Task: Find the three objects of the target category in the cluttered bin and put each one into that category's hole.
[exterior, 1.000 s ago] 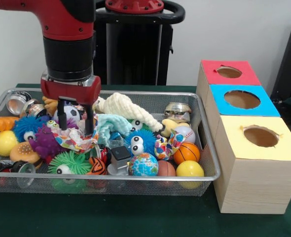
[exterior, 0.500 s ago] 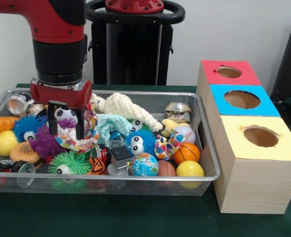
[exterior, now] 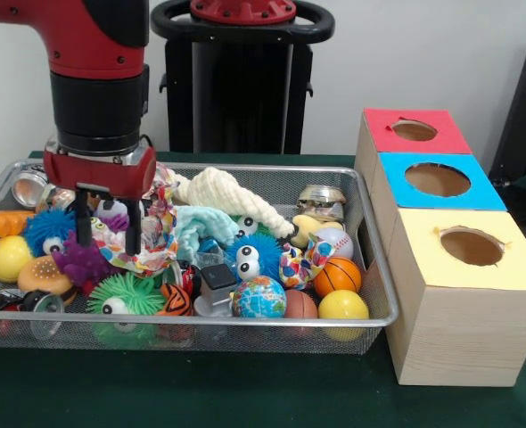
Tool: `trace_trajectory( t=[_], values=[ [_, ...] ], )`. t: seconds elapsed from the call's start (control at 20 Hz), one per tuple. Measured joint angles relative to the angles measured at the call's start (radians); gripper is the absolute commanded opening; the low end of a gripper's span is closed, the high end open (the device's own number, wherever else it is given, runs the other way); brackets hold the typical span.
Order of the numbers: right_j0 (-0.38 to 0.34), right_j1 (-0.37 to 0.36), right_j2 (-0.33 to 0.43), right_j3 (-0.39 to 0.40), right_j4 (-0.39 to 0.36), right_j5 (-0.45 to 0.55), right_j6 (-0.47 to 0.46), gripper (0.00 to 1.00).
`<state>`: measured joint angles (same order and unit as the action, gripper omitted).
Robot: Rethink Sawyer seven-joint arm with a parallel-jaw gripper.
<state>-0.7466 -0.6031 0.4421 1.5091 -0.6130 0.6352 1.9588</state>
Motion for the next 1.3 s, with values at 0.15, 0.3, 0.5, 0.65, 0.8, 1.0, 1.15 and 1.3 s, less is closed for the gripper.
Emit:
trace_trajectory(
  t=[0.15,0.3,0.5,0.65,0.8,1.0,1.15,1.3],
  values=[
    [-0.004,0.0,0.001,0.0,0.0,0.0,0.0,1.0],
    [-0.01,0.0,0.002,0.002,0.0,0.0,0.0,1.0],
    [-0.017,-0.005,0.002,0.017,-0.002,0.0,0.0,1.0],
    [-0.019,-0.008,0.002,0.027,-0.002,0.0,0.0,1.0],
    [-0.02,-0.015,0.002,0.052,-0.003,0.0,0.0,1.0],
    [-0.022,-0.021,0.002,0.078,-0.004,0.0,0.0,1.0],
    [-0.033,-0.031,0.002,0.107,-0.004,0.0,0.0,1.0],
    [-0.048,-0.038,0.002,0.132,-0.004,0.0,0.0,1.0]
  ],
)
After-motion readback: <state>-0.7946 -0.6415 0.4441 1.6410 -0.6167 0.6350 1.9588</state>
